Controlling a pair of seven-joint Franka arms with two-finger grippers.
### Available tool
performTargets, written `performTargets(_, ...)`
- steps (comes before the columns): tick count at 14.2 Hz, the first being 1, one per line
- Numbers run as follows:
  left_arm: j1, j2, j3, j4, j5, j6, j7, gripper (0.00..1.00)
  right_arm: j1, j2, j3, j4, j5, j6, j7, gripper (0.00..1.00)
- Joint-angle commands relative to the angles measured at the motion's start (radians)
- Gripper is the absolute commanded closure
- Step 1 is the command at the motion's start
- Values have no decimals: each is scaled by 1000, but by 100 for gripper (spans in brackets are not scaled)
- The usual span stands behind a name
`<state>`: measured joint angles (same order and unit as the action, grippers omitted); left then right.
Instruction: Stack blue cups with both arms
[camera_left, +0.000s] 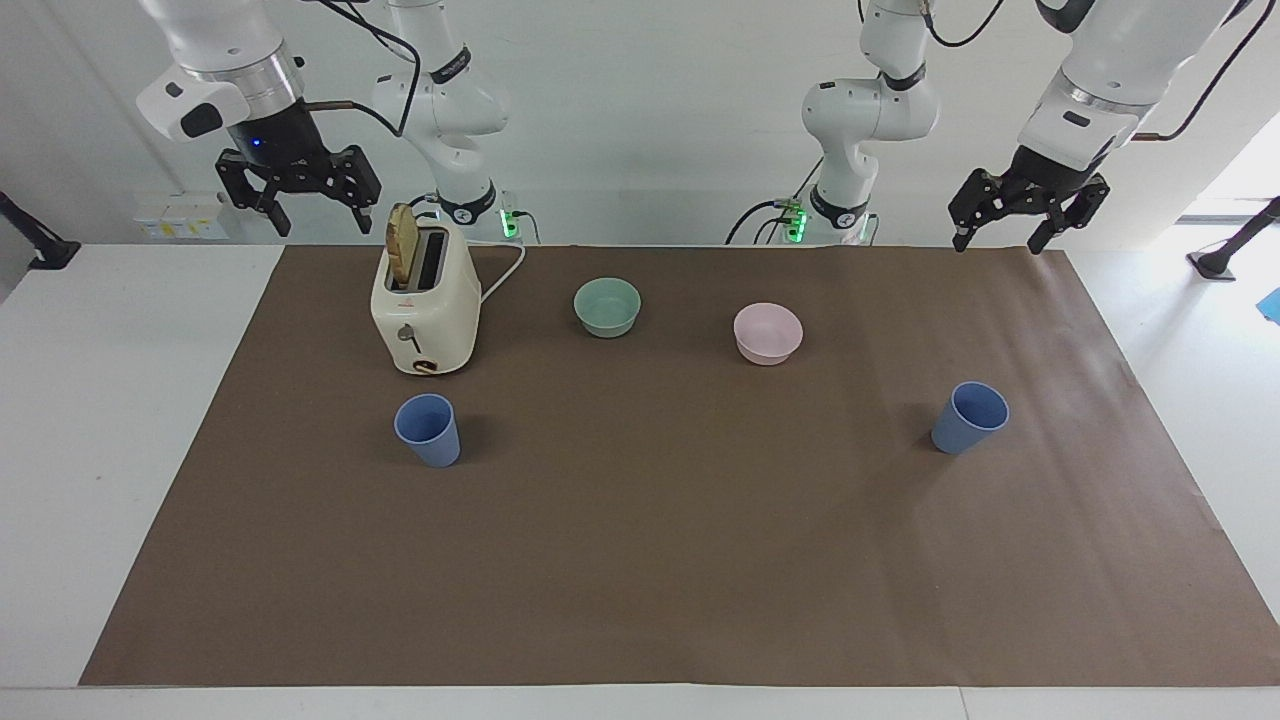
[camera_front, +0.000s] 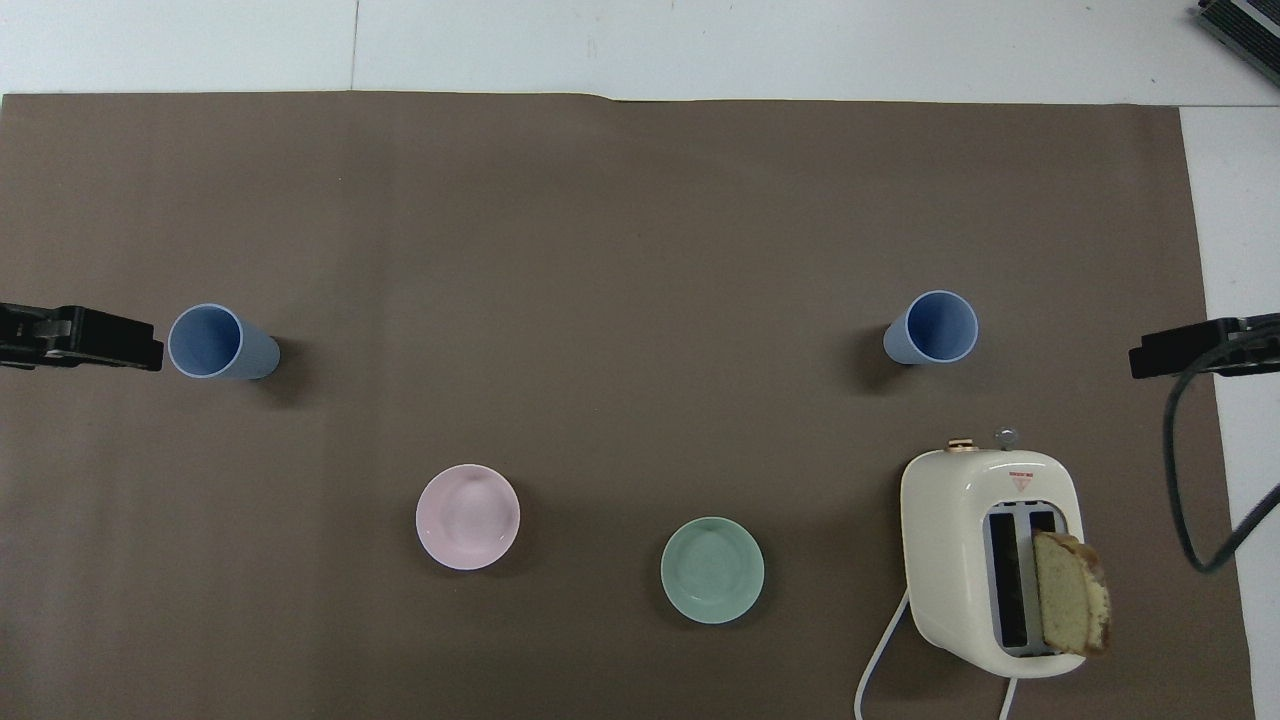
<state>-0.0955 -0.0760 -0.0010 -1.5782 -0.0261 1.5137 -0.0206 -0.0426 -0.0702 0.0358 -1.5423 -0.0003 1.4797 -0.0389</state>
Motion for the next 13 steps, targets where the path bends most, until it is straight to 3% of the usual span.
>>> performTargets(1,10,-18,-2,-16,-8,-6,8,0,-10,-19,4,-18,0,-1,5,0)
performTargets(13,26,-24,-2,-52,-6,8,13,0,-10,-19,4,-18,0,-1,5,0)
